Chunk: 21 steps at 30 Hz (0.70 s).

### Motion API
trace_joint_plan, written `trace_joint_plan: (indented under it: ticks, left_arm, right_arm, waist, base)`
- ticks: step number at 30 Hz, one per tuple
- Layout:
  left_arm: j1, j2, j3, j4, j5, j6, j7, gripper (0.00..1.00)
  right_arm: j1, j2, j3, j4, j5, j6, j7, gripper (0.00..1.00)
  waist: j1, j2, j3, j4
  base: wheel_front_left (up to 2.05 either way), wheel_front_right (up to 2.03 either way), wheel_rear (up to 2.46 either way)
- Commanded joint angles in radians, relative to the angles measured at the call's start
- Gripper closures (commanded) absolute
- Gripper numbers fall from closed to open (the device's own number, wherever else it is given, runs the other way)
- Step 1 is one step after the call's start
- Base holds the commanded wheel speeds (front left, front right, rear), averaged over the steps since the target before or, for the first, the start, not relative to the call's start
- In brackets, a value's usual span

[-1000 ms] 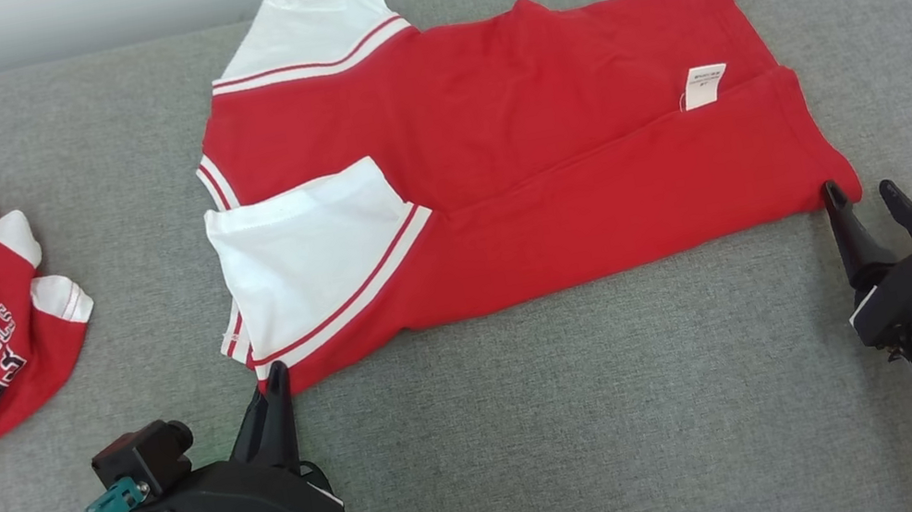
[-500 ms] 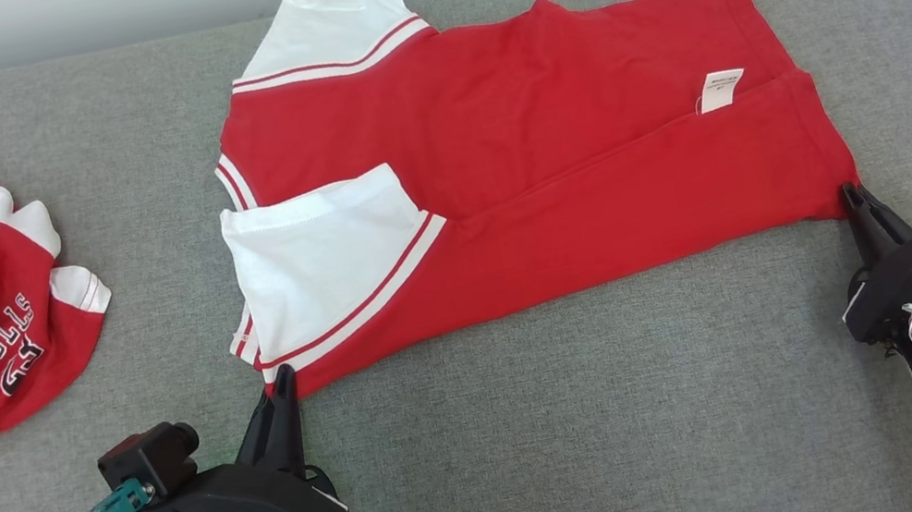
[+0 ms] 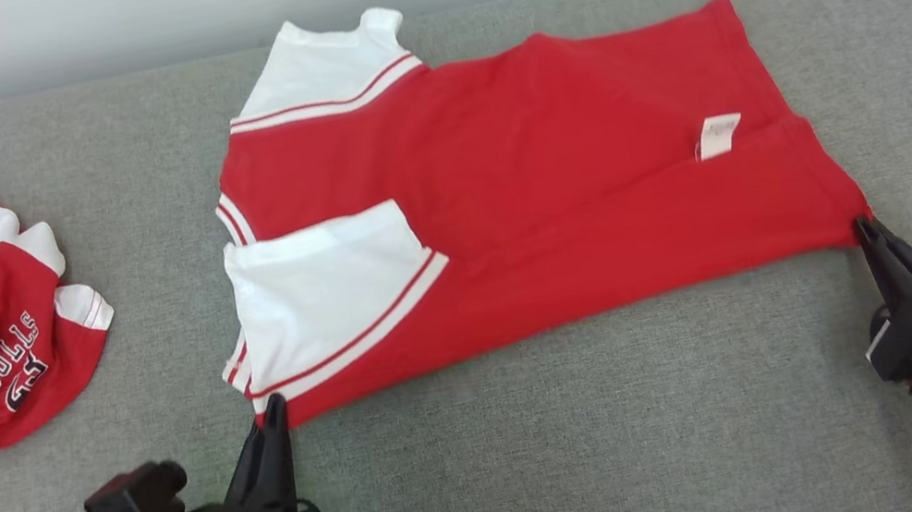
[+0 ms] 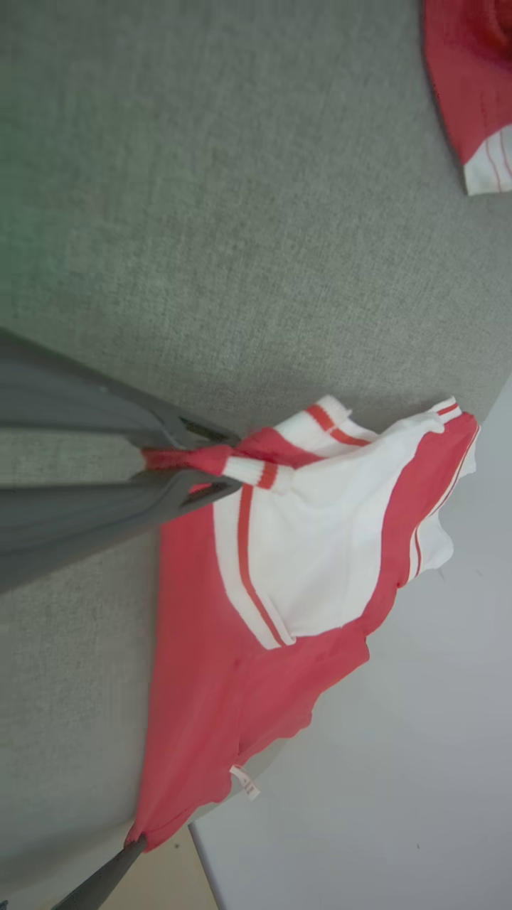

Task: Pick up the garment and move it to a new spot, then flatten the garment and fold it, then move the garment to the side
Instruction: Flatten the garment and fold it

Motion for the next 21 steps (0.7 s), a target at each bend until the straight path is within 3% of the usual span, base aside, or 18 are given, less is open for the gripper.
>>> trace_joint_plan:
  ticks: [1,12,21]
  left_arm:
    - [0.032,0.012,0.006,-0.021,-0.006,0.006,-0.002,1.0]
    - [0.178,0.044,0.008,-0.164,-0.027,0.037,0.01,1.0]
    - [0.346,0.078,-0.015,-0.323,-0.041,0.089,0.059,1.0]
  right_arm:
    - [0.034,-0.015,-0.001,-0.014,0.012,-0.002,-0.001,1.0]
    - [0.208,-0.095,-0.013,-0.162,0.021,-0.003,-0.001,1.0]
    - [0.364,-0.135,-0.107,-0.294,-0.02,-0.003,-0.001,1.0]
  waist:
    - [0.0,0.0,-0.006,-0.004]
    - [0.0,0.0,-0.02,-0.017]
    - [0.0,0.0,-0.036,-0.029]
  base:
    - [0.0,0.0,0.0]
    - [0.0,0.0,0.0]
    - [0.0,0.0,0.0]
